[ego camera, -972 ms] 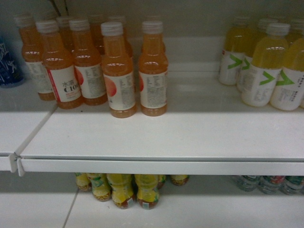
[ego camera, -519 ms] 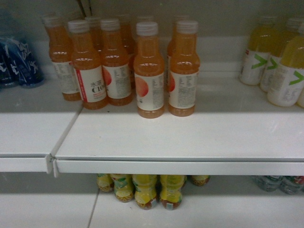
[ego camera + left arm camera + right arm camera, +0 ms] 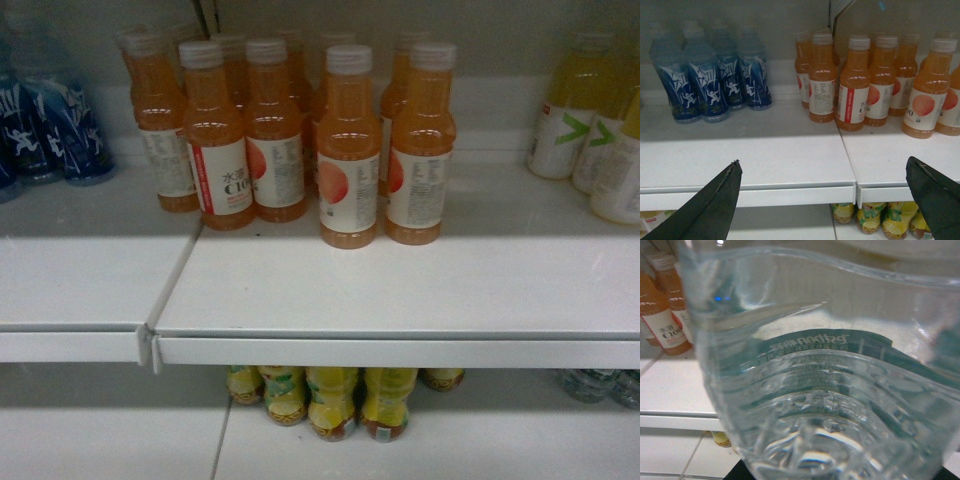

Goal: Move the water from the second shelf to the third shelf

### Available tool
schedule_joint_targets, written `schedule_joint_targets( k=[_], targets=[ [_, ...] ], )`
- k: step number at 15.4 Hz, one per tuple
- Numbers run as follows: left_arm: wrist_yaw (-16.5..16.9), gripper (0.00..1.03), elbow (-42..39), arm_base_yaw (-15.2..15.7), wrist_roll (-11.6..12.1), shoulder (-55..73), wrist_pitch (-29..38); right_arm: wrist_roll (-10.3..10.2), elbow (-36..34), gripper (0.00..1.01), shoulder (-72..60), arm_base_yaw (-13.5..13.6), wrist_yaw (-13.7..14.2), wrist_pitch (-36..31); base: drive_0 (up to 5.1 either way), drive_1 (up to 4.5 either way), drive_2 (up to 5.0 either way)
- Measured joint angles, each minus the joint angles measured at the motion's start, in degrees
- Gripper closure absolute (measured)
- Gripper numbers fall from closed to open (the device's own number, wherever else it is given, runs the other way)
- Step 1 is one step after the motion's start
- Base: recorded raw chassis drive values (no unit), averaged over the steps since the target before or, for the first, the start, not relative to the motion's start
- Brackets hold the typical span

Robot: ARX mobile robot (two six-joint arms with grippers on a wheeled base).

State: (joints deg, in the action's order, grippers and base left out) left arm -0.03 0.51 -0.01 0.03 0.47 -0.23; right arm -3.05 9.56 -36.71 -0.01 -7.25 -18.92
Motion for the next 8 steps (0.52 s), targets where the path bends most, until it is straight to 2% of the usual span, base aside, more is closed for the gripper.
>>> schedule_joint_targets(
  k=[8],
  targets=[
    [0.0,0.05,0.0,0.0,0.0,0.0,0.0,0.0,0.0,0.62,0.0,0.0,0.0,-0.3,-5.0,2.43,2.4]
  ],
)
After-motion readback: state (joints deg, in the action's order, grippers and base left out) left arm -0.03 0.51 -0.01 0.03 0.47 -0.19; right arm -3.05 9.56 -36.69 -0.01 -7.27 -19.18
